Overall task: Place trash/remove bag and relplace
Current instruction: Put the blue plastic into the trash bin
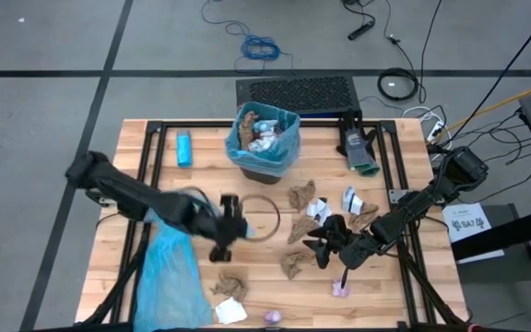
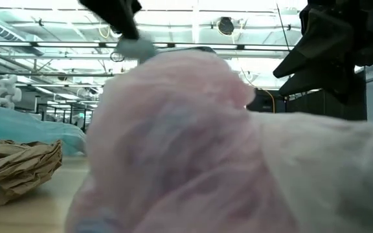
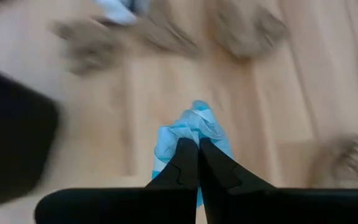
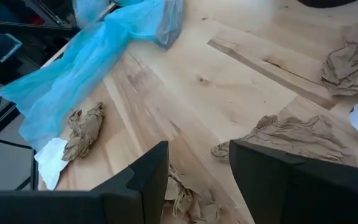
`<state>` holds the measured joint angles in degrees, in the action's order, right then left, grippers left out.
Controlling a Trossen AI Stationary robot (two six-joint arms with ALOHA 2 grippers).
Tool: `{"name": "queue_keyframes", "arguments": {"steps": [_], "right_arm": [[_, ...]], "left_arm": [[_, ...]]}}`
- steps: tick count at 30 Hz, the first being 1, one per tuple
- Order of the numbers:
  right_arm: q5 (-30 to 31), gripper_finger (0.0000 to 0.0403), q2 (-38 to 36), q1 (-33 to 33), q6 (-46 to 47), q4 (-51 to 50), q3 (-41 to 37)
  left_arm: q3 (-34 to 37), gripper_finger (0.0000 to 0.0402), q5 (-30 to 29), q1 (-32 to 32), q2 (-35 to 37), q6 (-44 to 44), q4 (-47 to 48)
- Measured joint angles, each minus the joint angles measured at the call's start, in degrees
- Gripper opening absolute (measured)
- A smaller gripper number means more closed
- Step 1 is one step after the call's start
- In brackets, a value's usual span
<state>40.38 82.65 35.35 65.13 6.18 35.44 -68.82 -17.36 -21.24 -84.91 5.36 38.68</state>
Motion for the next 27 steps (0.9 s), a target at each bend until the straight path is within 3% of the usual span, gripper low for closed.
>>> {"name": "queue_keyframes", "arguments": {"steps": [6,11,20,27], "right_arm": [[-0.20,0.0160,0.00,0.04,0.01,-0.85,-0.02],[-0.03,0.0160,0.00,-0.13,-0.84,-0.85,-0.01],[0.09,0.0160,0.00,-1.89,-3.07,-1.04,-0.02],[0.03,0.0160,0.00,-2.38,-3.31,-1.36,-0.02]], "left_arm": [[0.00,0.0002,-3.14,8.74,10.85,-5.32,-2.60],[-0.07,0.0002,-3.13,18.76,16.89,-8.54,-11.82],[-0.07,0.0002,0.64,33.69,13.66,-13.25,-26.05],[-0.04,0.0026,4.93,40.80,8.61,-9.83,-32.06]]}}
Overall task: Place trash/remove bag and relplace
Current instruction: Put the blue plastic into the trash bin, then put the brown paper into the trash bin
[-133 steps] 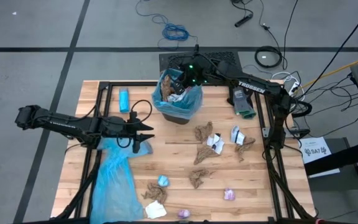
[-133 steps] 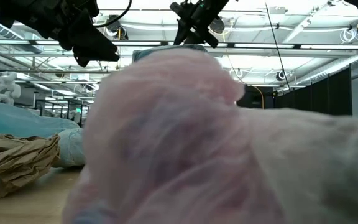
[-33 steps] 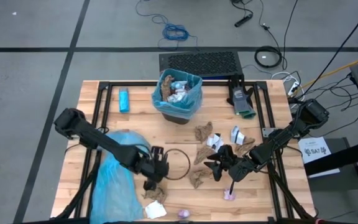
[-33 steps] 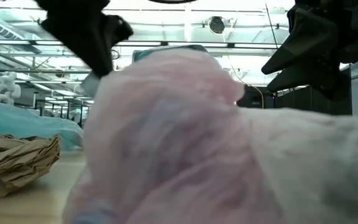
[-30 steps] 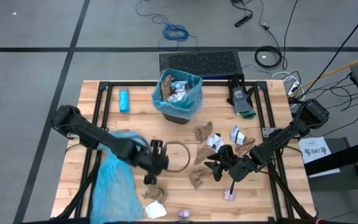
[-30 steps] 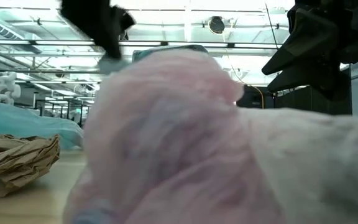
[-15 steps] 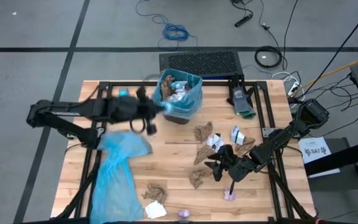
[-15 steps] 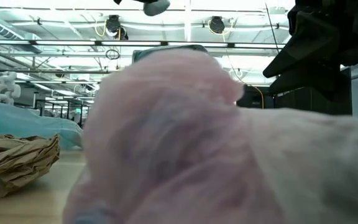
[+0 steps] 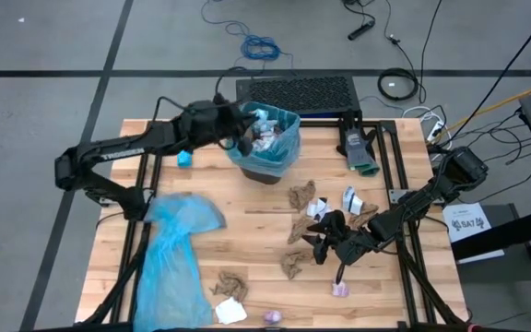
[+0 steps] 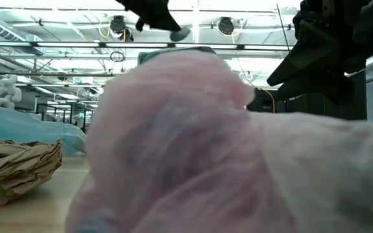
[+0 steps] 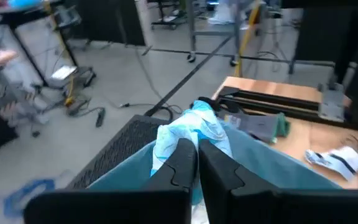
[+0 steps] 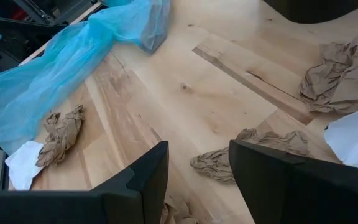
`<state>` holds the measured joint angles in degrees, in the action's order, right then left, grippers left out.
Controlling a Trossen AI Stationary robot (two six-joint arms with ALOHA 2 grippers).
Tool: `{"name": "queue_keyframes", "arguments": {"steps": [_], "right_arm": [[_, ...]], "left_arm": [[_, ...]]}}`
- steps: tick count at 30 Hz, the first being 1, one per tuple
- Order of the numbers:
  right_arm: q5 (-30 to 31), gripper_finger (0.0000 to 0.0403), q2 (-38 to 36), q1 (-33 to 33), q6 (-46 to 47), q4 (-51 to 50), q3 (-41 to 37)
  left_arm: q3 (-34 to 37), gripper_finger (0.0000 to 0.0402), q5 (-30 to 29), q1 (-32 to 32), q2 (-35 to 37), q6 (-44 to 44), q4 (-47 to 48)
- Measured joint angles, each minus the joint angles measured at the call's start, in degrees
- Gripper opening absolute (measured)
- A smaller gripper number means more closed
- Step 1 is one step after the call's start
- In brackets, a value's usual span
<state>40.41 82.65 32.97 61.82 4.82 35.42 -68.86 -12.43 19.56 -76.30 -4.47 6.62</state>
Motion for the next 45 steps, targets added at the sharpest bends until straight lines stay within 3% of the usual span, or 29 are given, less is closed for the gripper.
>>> {"name": "queue_keyframes", "arguments": {"steps": [7,14,21,28,32,41,45], "right_arm": [[-0.25,0.0160,0.00,0.13,0.00,-0.34,0.00],[-0.24,0.0160,0.00,0.13,0.01,-1.54,0.00],[-0.27,0.0160,0.00,0.13,0.31,-3.06,0.00],[-0.25,0.0160,0.00,0.13,0.28,-3.37,0.00],[-0.27,0.0160,0.00,0.13,0.28,-3.39,0.02],[-1.51,0.0160,0.00,0.11,0.50,-3.30,0.01],[-1.82,0.0160,0.00,0.11,0.50,-3.19,0.00]], "left_arm": [[-1.67,0.0087,4.85,5.20,-4.21,4.20,1.59],[-4.76,0.0153,6.00,5.22,-5.20,3.48,4.75],[-4.87,0.0165,5.65,1.89,-2.31,2.62,11.22],[-4.85,0.0153,2.11,-7.87,1.91,3.06,18.52],[-4.85,0.0152,-2.88,-15.15,5.78,8.20,26.17],[-4.27,0.0152,-21.09,-39.47,8.16,34.07,46.07],[-0.05,0.0152,-23.24,-49.74,7.04,46.25,46.56]]}}
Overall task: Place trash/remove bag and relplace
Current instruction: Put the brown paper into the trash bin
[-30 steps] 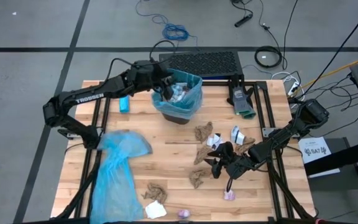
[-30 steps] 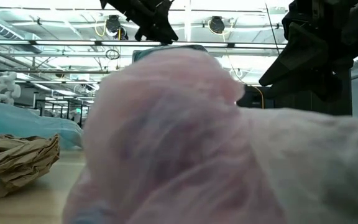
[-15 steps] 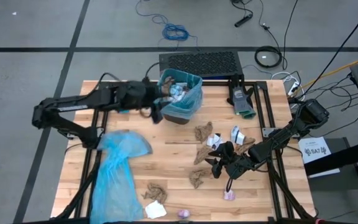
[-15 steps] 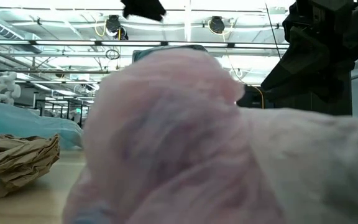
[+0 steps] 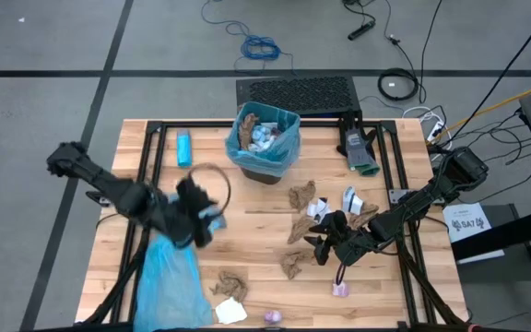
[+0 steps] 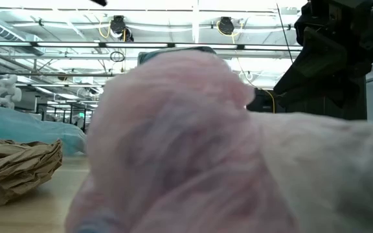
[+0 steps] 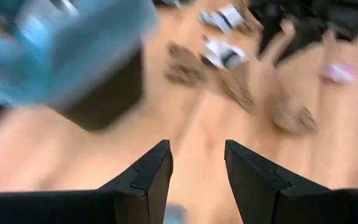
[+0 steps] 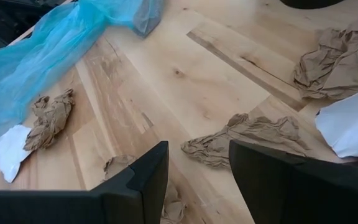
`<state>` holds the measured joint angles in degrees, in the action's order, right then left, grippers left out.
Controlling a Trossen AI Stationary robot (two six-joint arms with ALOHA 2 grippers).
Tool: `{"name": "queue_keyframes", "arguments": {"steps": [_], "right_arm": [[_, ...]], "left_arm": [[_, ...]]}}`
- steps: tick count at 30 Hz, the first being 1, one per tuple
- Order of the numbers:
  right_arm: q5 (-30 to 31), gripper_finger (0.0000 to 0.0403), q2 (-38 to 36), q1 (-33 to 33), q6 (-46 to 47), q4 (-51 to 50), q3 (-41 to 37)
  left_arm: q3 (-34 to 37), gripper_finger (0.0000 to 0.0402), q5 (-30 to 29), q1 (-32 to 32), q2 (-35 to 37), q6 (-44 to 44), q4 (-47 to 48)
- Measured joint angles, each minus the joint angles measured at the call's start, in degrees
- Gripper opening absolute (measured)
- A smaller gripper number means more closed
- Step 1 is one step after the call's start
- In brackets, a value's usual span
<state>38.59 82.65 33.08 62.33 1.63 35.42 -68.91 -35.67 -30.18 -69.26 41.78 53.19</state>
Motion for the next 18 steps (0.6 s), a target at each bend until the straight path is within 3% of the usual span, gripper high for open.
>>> {"name": "queue_keyframes", "arguments": {"steps": [8,18], "right_arm": [[0.02,0.0160,0.00,0.00,0.00,0.35,0.00],[0.02,0.0160,0.00,0.00,1.49,0.36,0.00]], "left_arm": [[4.05,0.0152,1.50,-11.32,-10.33,18.90,-1.66],[4.10,0.0152,17.86,-11.85,-26.00,14.40,-18.29]]}}
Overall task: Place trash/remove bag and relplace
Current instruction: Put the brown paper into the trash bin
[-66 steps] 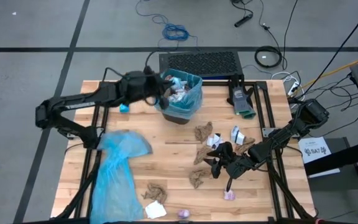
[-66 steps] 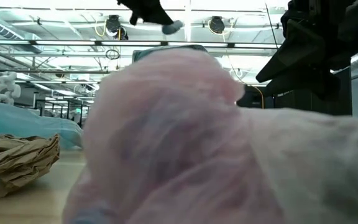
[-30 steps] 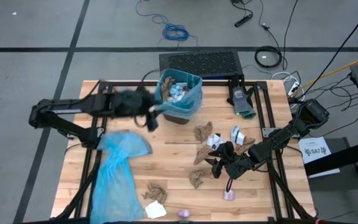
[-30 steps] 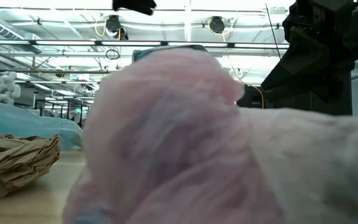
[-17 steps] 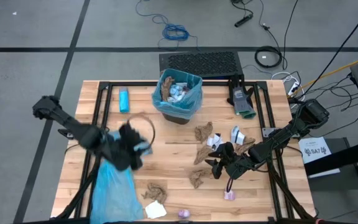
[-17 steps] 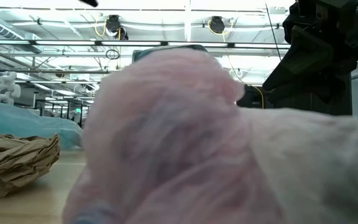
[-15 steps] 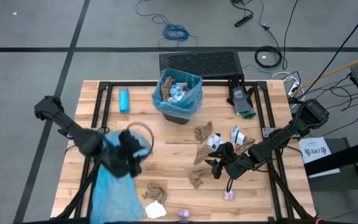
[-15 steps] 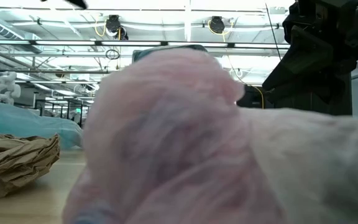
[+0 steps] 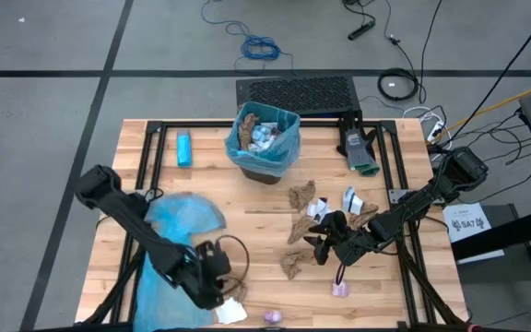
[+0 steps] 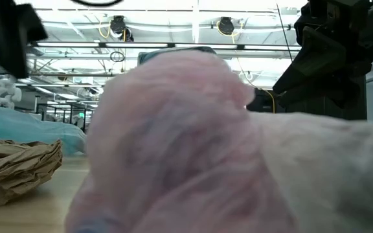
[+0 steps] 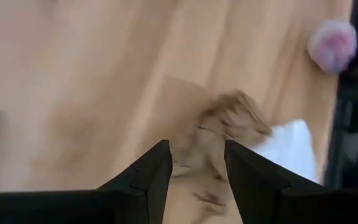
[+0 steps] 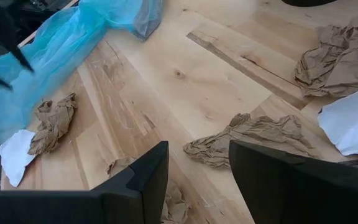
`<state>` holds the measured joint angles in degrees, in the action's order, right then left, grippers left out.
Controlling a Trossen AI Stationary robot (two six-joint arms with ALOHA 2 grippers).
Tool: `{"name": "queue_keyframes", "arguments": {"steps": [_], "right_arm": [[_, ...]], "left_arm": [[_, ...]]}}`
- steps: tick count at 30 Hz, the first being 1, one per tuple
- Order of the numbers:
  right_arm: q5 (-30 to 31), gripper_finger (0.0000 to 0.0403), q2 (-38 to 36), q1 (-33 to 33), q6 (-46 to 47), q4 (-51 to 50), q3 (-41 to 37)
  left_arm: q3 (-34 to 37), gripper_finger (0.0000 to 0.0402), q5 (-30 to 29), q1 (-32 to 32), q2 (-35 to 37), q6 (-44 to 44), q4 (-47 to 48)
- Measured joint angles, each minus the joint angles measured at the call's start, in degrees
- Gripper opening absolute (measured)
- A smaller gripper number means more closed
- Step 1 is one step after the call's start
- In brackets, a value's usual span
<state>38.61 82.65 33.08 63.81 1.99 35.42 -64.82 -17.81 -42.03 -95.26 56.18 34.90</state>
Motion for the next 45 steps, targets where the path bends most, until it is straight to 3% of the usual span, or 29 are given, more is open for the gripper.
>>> {"name": "queue_keyframes", "arguments": {"steps": [9,17,19,22,23,25,33,40,45], "right_arm": [[-1.52,0.0160,0.00,0.00,0.07,0.06,0.00],[-2.97,0.0160,0.00,0.02,-1.36,3.75,0.01],[-2.96,0.0160,0.00,0.02,-2.04,4.59,0.02],[-2.97,0.0160,0.00,0.02,-2.47,4.69,0.00],[-2.95,0.0160,0.00,0.02,-2.49,4.69,0.02],[-2.97,0.0160,0.00,0.02,-2.64,4.65,0.00],[-2.95,0.0160,0.00,0.04,-2.99,4.67,0.02],[-2.95,0.0160,-0.02,0.13,-2.99,4.54,0.02],[-2.95,0.0160,-0.02,0.13,-3.06,4.61,0.01]], "left_arm": [[0.00,0.0152,1.23,1.11,-7.00,-0.83,-4.61],[-0.16,0.0148,5.91,3.27,-13.37,-1.17,-7.21],[-0.32,0.0128,7.47,3.94,-14.15,-1.15,-8.24],[-0.31,0.0061,8.64,4.65,-13.92,-2.13,-8.11],[-0.25,0.0033,8.79,4.79,-13.06,-3.53,-7.79],[0.05,0.0014,8.54,5.28,-11.07,-5.63,-6.14],[-3.57,0.0005,0.26,7.18,1.34,-8.87,8.14],[-6.35,0.0003,-7.98,8.98,13.23,-14.73,14.98],[-7.62,0.0002,-13.35,14.06,21.13,-19.77,17.11]]}}
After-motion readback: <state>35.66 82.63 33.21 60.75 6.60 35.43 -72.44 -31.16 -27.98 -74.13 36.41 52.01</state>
